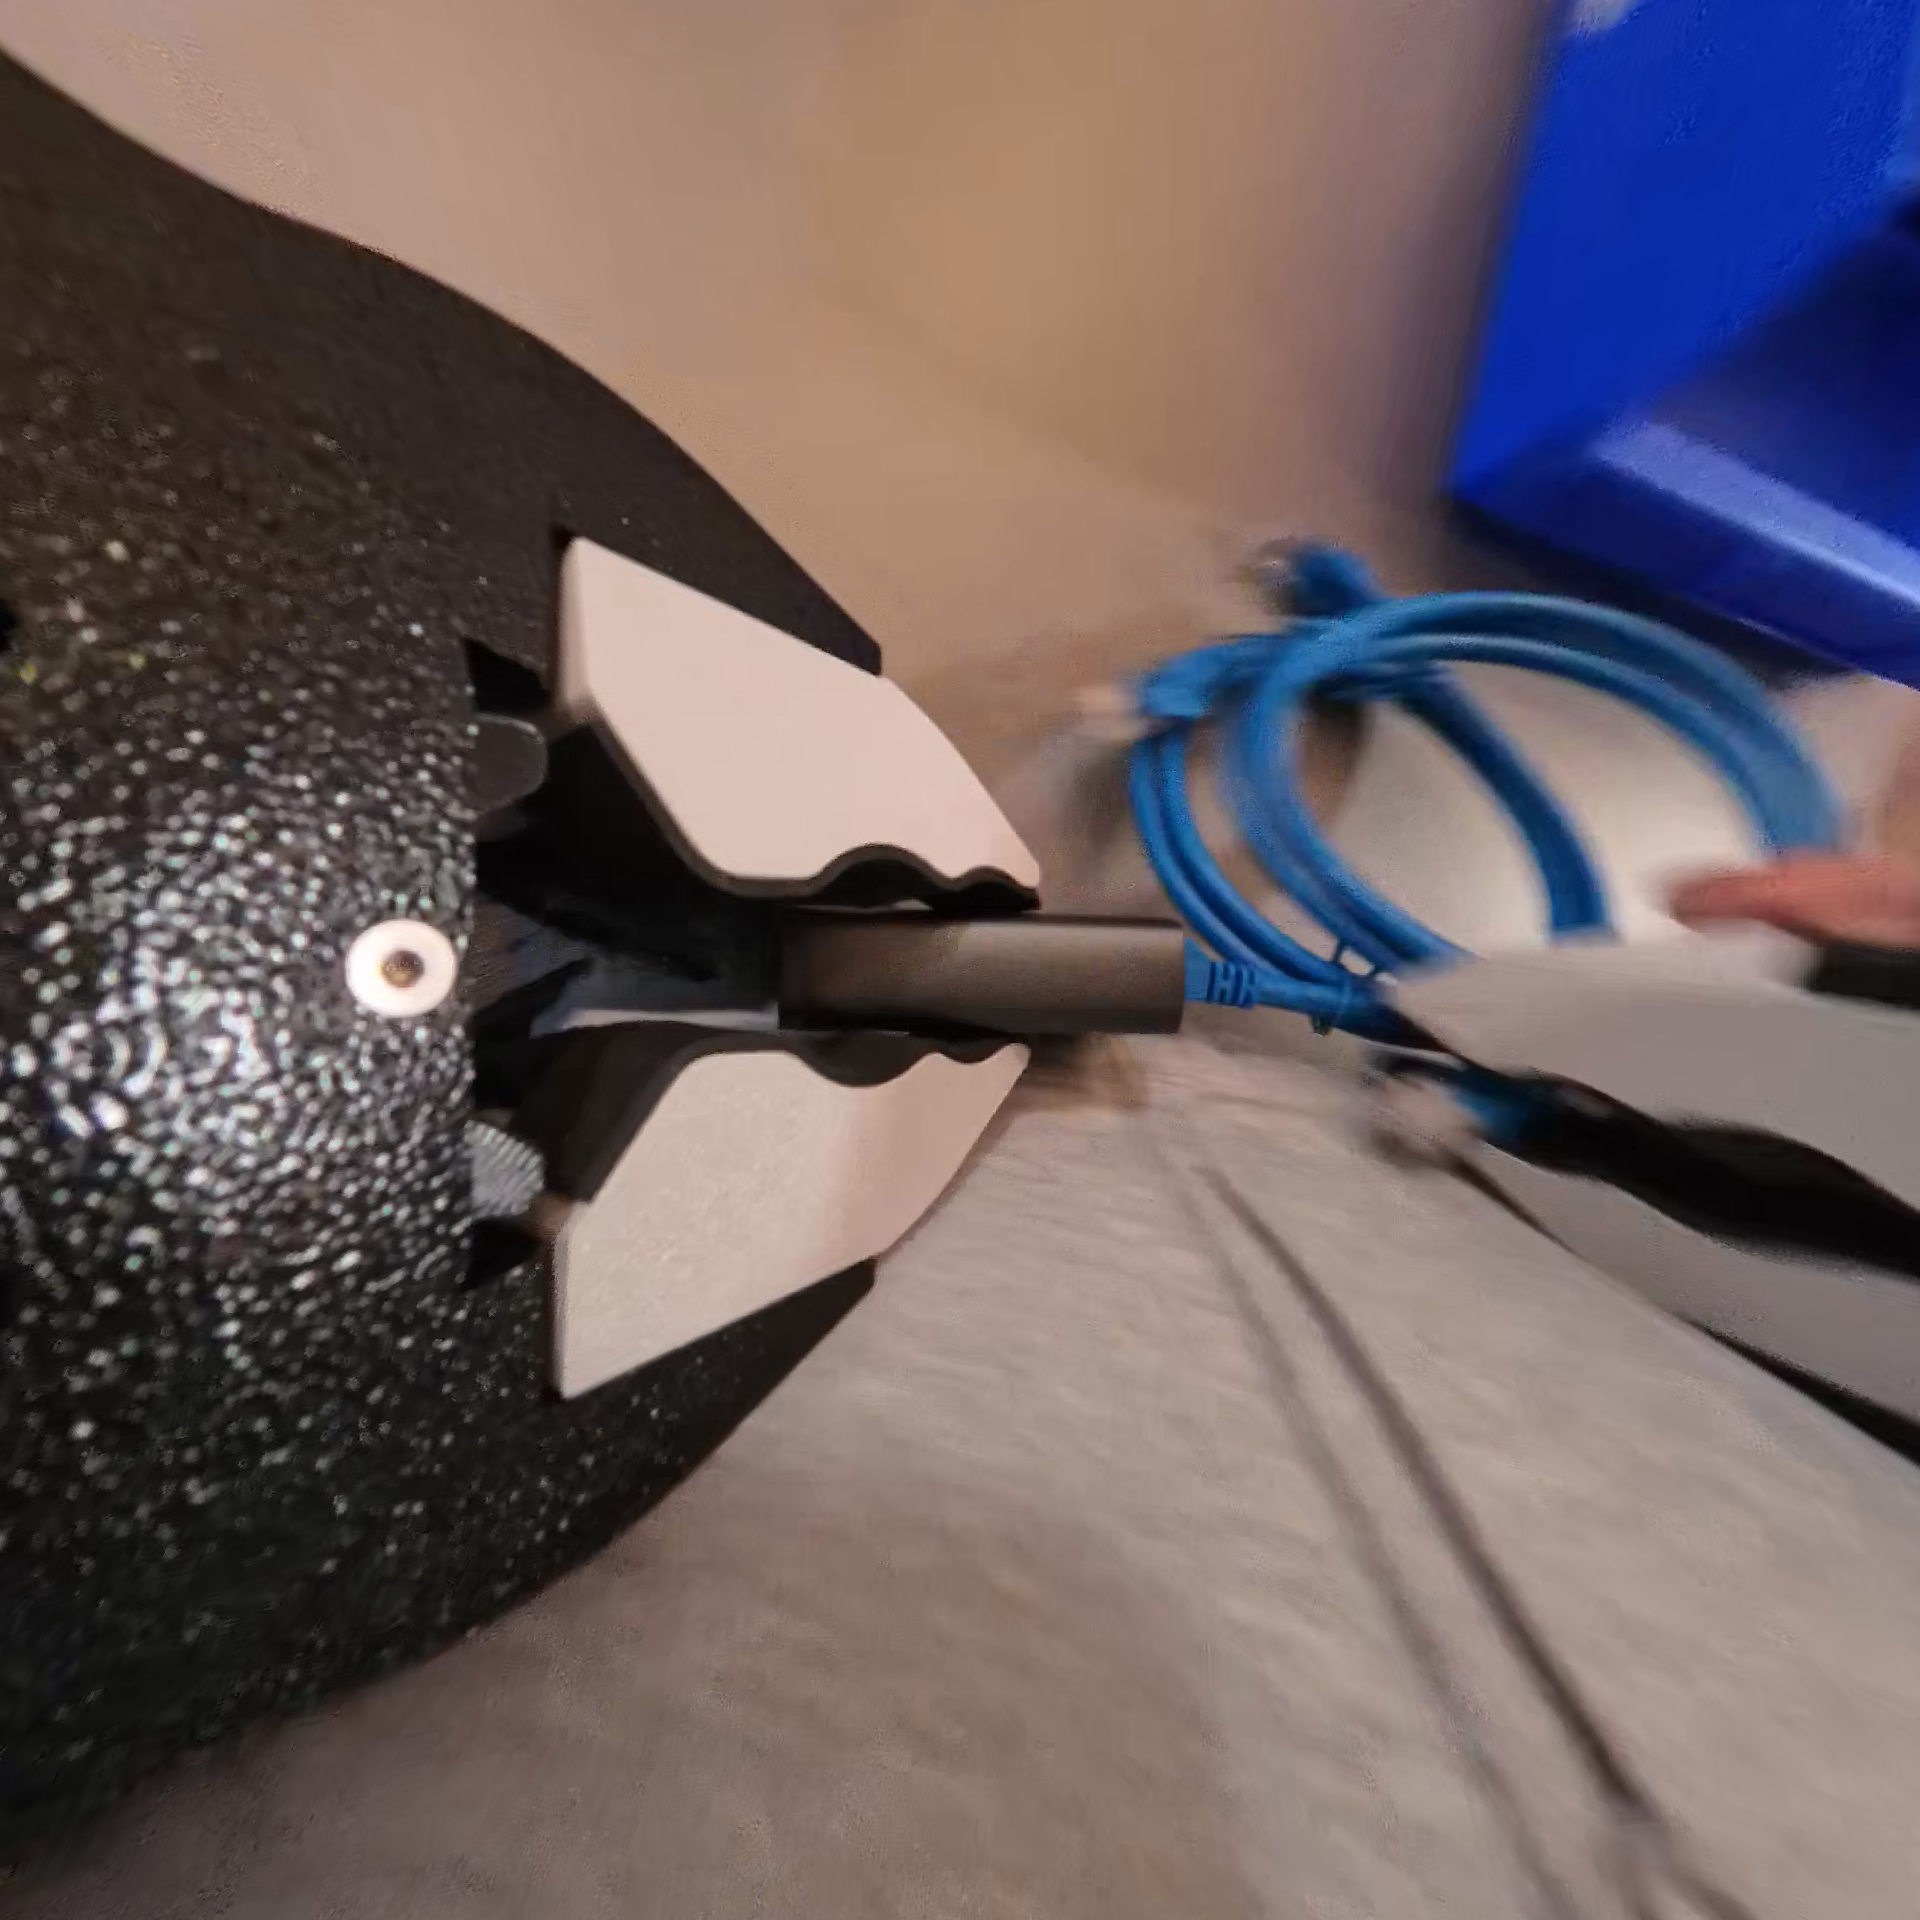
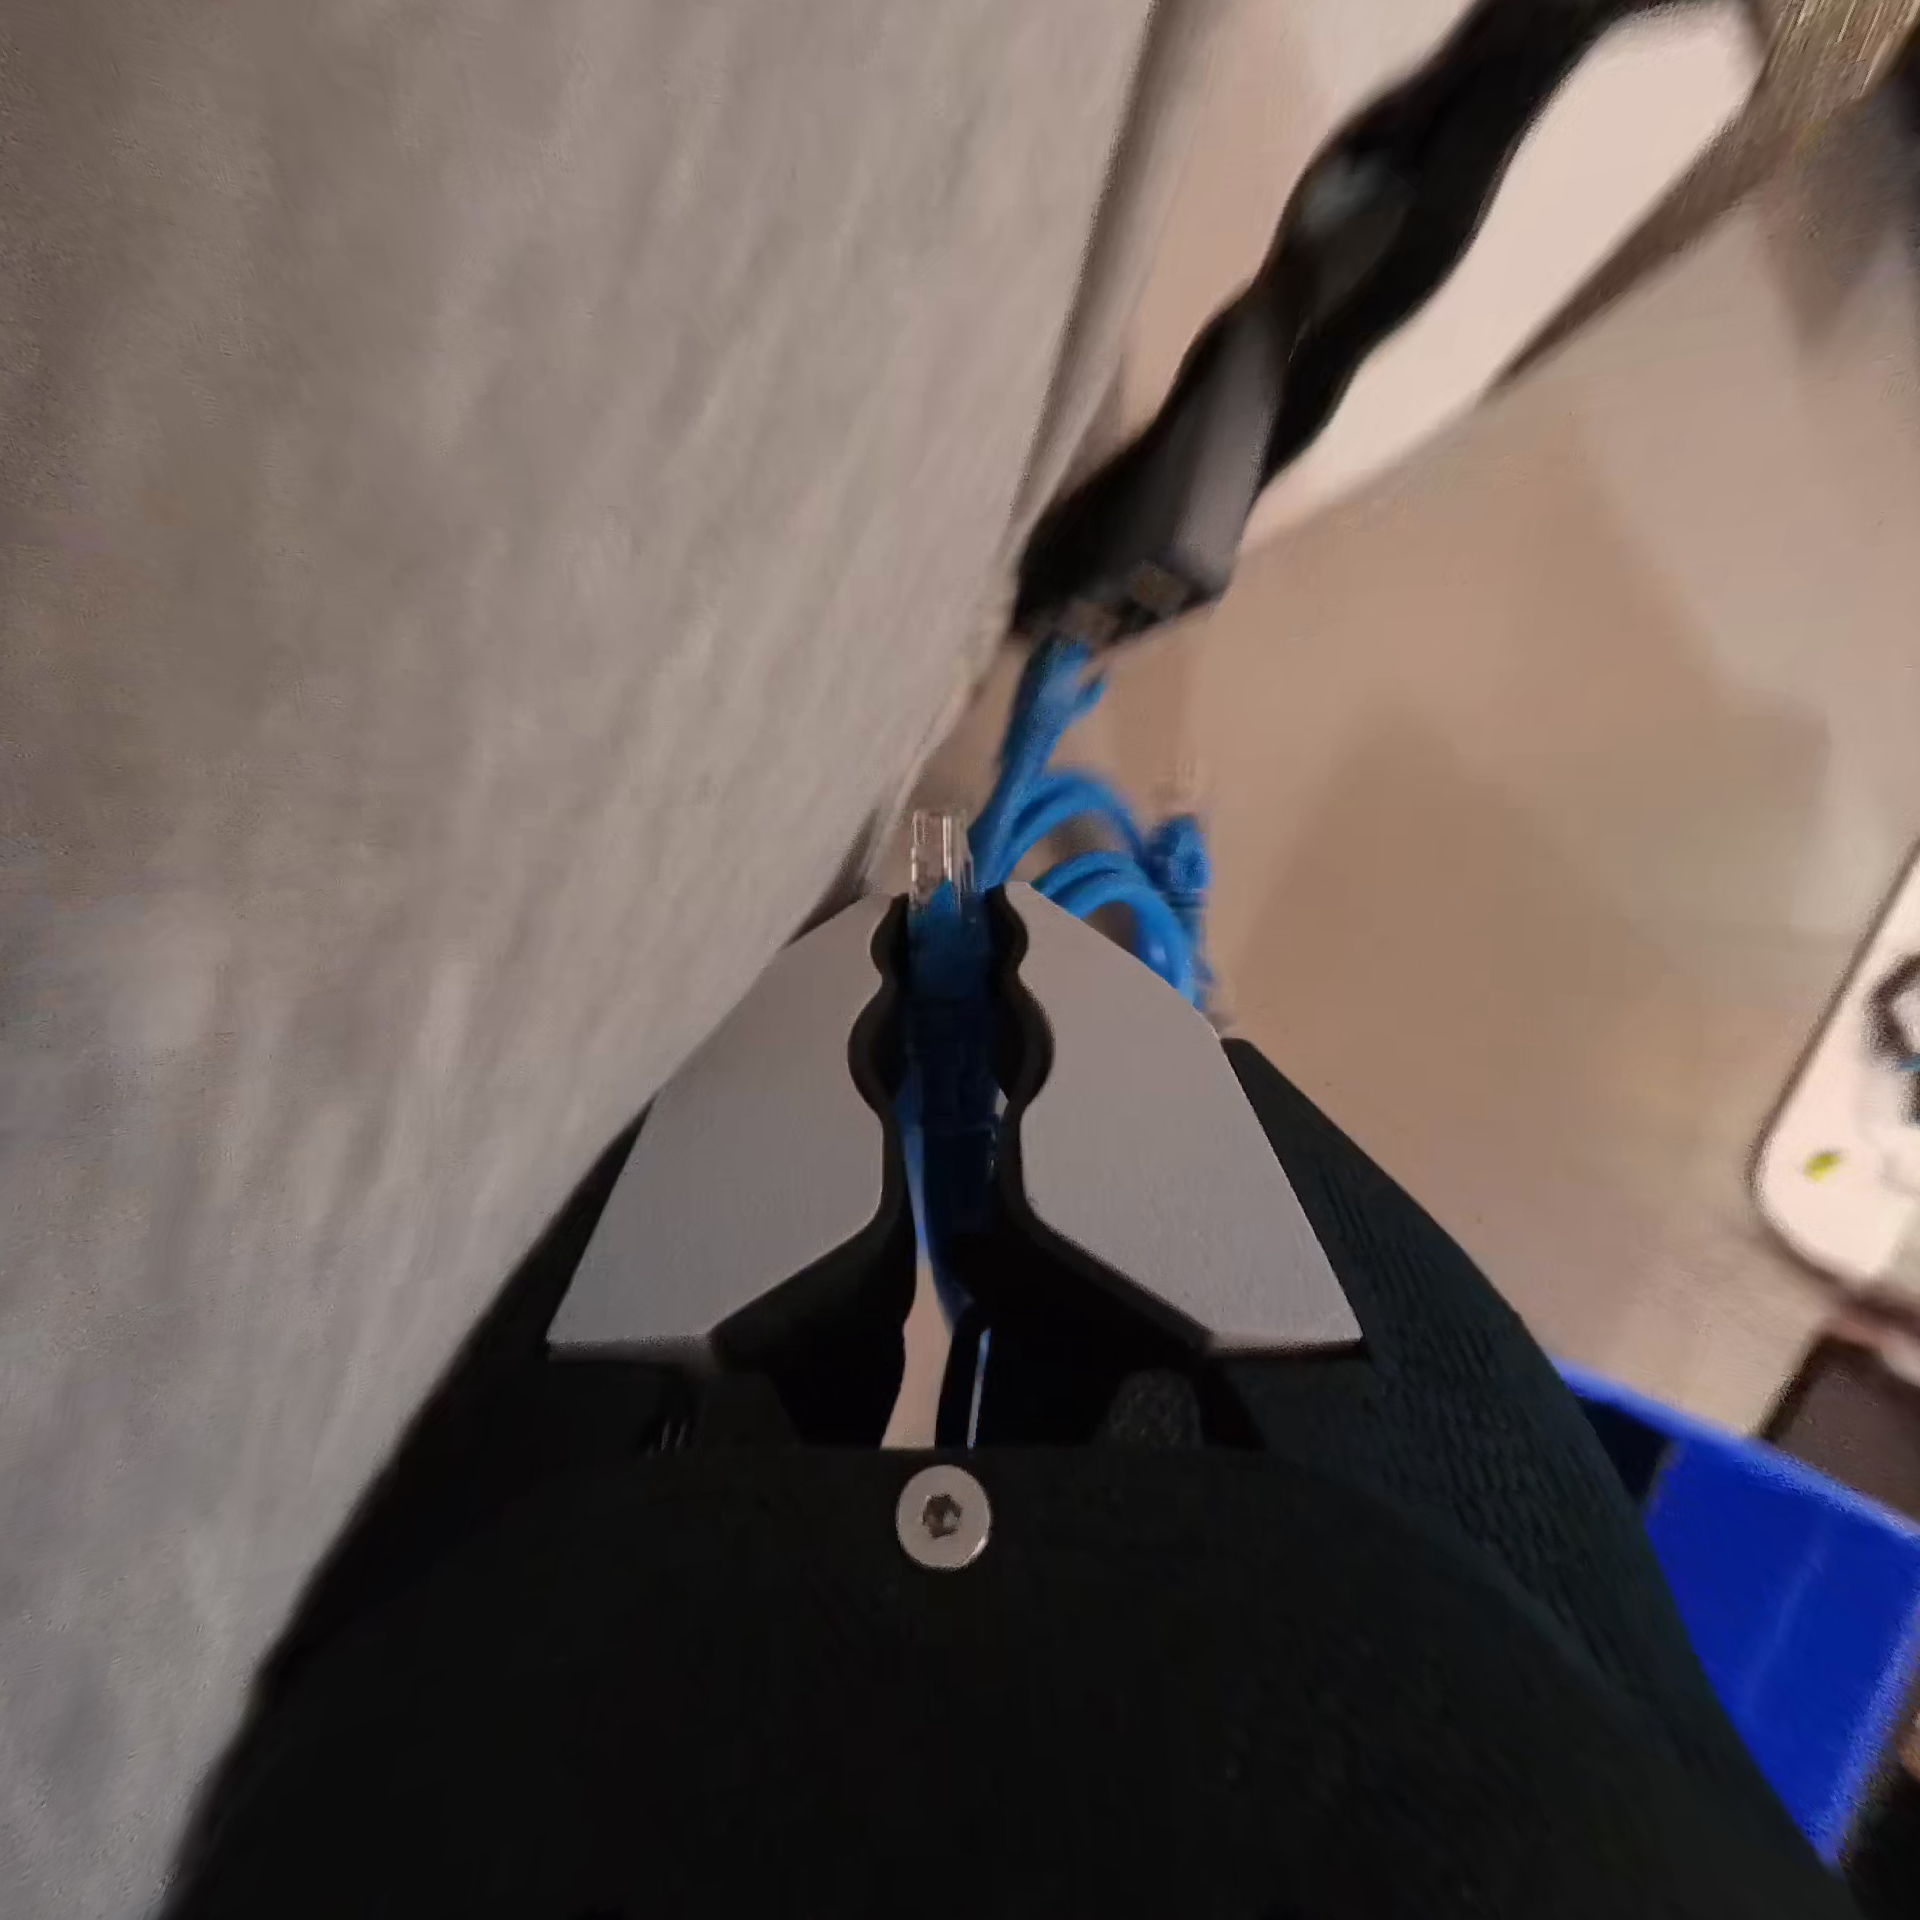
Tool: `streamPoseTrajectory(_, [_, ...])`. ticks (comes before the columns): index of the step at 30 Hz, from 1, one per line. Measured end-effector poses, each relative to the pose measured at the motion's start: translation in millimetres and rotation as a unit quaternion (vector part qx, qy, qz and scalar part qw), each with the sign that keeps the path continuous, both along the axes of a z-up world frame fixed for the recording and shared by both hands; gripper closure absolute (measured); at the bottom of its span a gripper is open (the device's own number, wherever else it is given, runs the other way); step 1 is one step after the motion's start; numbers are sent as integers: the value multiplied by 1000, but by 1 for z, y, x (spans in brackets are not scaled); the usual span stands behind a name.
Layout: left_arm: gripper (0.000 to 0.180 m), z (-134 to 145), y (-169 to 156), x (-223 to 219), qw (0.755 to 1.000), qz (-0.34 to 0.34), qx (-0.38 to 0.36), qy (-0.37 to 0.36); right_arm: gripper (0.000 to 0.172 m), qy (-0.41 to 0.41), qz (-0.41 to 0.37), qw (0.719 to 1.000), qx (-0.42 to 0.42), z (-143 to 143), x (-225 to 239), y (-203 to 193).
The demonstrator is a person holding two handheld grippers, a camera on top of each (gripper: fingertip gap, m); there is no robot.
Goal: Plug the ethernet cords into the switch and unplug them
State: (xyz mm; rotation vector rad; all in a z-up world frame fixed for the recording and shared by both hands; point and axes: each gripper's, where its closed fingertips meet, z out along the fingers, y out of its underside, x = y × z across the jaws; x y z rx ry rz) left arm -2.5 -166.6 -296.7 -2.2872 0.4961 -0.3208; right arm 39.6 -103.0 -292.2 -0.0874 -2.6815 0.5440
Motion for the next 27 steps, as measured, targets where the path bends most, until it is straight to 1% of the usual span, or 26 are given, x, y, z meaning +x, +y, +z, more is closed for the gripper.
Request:
streamPoseTrajectory(1, [160, -4, -5, -8, 1000, 19, -14, -7, 160, -12, -6, 1000, -7, -3, 3, 2])
streamPoseTrajectory(2, [160, 1, 0, -5, 1000, 19, 1, -13, 160, -9, -4, 1000, -9, -2, 1, 1])
streamPoseTrajectory(3, [160, 6, 7, -1, 1000, 8, 28, 7, 160, 5, -1, 1000, -9, 0, -4, 0])
streamPoseTrajectory(4, [160, 6, 11, -1, 999, 4, 38, 17, 159, 19, -2, 1000, -9, 0, -10, 2])
streamPoseTrajectory(5, [160, 5, 13, -4, 999, 11, 37, 4, 159, 34, -8, 999, -8, 0, -15, 5])
streamPoseTrajectory(6, [160, 5, 15, -9, 999, 19, 44, 1, 159, 47, -18, 999, -9, -1, -20, 8])
streamPoseTrajectory(7, [160, 7, 17, -14, 998, 23, 55, 15, 158, 62, -33, 997, -13, -1, -26, 12])
streamPoseTrajectory(9, [160, 17, 22, -25, 994, 30, 91, 55, 158, 97, -75, 991, -52, 9, -39, 18])
streamPoseTrajectory(10, [160, 23, 24, -33, 991, 41, 108, 63, 158, 103, -98, 987, -80, 15, -43, 20])
streamPoseTrajectory(13, [160, 42, 24, -45, 989, 56, 136, 21, 158, 133, -142, 964, -184, 42, -51, 20])
streamPoseTrajectory(16, [160, 58, 14, -53, 987, 42, 157, 5, 158, 138, -132, 942, -275, 70, -42, 13])
streamPoseTrajectory(18, [160, 69, 3, -61, 983, 32, 182, 6, 158, 150, -127, 930, -311, 85, -35, 20])
streamPoseTrajectory(19, [160, 79, -3, -64, 979, 26, 205, -2, 158, 153, -127, 923, -329, 92, -31, 26])
streamPoseTrajectory(20, [160, 90, -10, -63, 974, 11, 226, -27, 156, 151, -118, 915, -356, 101, -24, 29])
streamPoseTrajectory(21, [161, 103, -15, -66, 966, 14, 252, -50, 156, 153, -108, 904, -386, 113, -16, 32])
streamPoseTrajectory(23, [161, 124, -23, -72, 951, 21, 299, -70, 158, 179, -97, 880, -430, 138, -1, 43])
streamPoseTrajectory(25, [161, 143, -27, -73, 935, 25, 345, -72, 158, 228, -99, 859, -448, 165, 14, 61])
streamPoseTrajectory(27, [161, 154, -25, -78, 922, 35, 379, -67, 158, 297, -116, 841, -437, 193, 33, 85])
